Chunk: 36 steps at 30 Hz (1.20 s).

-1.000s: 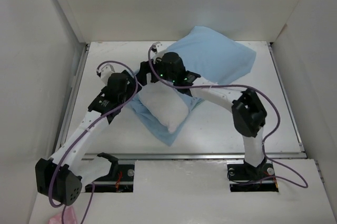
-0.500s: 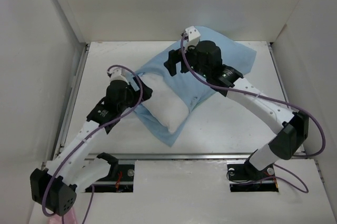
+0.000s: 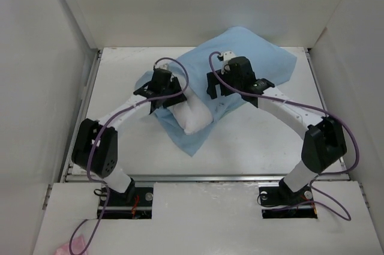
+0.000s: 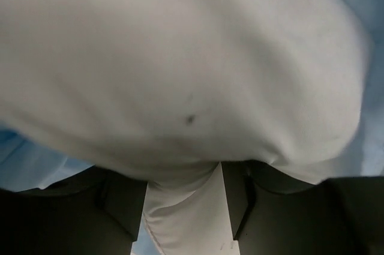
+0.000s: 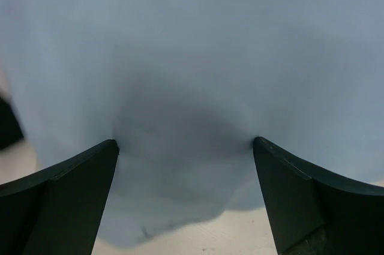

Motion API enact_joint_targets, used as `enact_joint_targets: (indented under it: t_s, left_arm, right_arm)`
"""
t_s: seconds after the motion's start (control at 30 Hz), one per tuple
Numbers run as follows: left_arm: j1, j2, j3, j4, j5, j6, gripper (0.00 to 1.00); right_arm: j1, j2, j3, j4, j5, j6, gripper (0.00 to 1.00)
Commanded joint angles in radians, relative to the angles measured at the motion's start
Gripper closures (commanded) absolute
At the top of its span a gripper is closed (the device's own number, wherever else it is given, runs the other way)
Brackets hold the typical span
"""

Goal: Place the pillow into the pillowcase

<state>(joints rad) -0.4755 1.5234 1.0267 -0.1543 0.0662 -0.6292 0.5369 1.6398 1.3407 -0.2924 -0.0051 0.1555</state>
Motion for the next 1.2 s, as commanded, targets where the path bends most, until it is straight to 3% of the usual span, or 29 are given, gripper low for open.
enact_joint_targets:
  t_s: [0.0,0.17,0.33,0.37,0.5,0.63,0.8,0.97,1.03,1.07,1.1,1.13,1.17]
  left_arm:
    - [0.102,0.075,0.157,0.093,-0.091,0.043,0.54]
    - [0.169,0.188,0.399,0.032,-0.065,0.101,0.49]
    - [0.146,0.075,0.297,0.061,-0.089,0.125,0.12]
    - [0.146,0.046,0.271,0.061,-0.101,0.106,0.00]
    - [0.146,-0.145,0.159,-0.020,-0.239,0.031,0.00]
    - [0.242,-0.294,0.049,-0.187,-0.304,-0.108,0.00]
    - [0.297,-0.428,0.024,-0.343,-0.429,-0.217,0.00]
    - [0.307,-0.502,-0.008,-0.364,-0.405,-0.215,0.00]
    - [0.307,-0.502,-0.020,-0.364,-0.375,-0.196,0.00]
    - [0.307,-0.511,-0.020,-0.364,-0.364,-0.187,0.00]
    - [0.307,-0.511,-0.030,-0.364,-0.364,-0.175,0.00]
    - [0.307,-0.523,-0.042,-0.355,-0.353,-0.175,0.00]
    - [0.307,-0.523,-0.042,-0.355,-0.353,-0.175,0.00]
  right_arm:
    - [0.055,-0.104,-0.049,0.041,-0.121,-0.157,0.00]
    - [0.205,-0.199,-0.130,0.102,-0.024,-0.361,0.00]
    - [0.268,-0.149,-0.055,0.111,-0.074,-0.564,0.00]
    - [0.293,-0.124,-0.029,0.111,-0.091,-0.591,0.00]
    - [0.313,0.049,0.218,0.021,-0.073,-0.735,0.00]
    - [0.324,0.234,0.418,-0.099,-0.085,-0.847,0.00]
    - [0.333,0.419,0.514,-0.088,-0.107,-0.921,0.00]
    - [0.333,0.549,0.489,0.122,0.003,-0.941,0.00]
    - [0.333,0.604,0.526,0.111,0.040,-0.929,0.00]
    - [0.333,0.633,0.546,0.111,0.081,-0.909,0.02]
    - [0.333,0.661,0.596,0.111,0.102,-0.884,0.12]
    - [0.333,0.704,0.623,0.111,0.115,-0.831,0.40]
    - [0.333,0.704,0.641,0.111,0.135,-0.794,0.58]
